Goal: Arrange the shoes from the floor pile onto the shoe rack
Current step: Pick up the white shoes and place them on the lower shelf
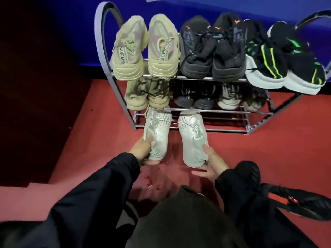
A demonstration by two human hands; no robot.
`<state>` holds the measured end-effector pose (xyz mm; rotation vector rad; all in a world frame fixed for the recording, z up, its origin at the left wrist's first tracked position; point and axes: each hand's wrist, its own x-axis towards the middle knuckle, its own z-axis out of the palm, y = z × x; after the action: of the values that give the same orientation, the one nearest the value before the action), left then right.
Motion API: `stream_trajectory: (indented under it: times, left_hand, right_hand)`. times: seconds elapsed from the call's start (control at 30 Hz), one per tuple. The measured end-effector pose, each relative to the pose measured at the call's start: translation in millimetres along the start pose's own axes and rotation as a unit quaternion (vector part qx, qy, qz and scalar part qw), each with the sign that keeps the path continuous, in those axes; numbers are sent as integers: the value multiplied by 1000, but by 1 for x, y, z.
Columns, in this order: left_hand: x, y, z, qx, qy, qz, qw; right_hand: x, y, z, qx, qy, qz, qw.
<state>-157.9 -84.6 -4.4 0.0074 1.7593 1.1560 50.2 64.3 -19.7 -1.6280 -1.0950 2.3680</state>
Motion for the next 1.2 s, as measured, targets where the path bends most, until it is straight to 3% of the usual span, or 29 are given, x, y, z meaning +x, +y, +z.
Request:
stream_trajectory:
  times: [0.13,0.4,0.47,0.5,0.6,0.8,0.93,1.2]
  left_hand:
    - [52,15,-9,64,64,58,994]
    - [135,34,-18,-110,171,59,977]
    - [148,27,-16,-43,182,78,979]
    - [152,22,-13,50,191,101,975]
    - [153,9,-6,308,227,134,914]
    - [132,7,-2,313,294,162,889]
    - [124,10,1,308,326,136,883]
    - [115,8,9,279,304,187,891]
  right_hand:
    - [30,-4,22,33,-15,-18,999]
    - [62,-5,17,4,-31,-23,999]
    - [67,-4,17,3,-32,-23,999]
    - [69,-3,18,7,-29,-22,999]
    - [74,-1,23,18,-17,-19,1000]
    - [83,-9,35,40,-17,-53,998]
    - [95,-26,54,12,-14,-88,996]
    - [138,-54,103,-40,12,-91,995]
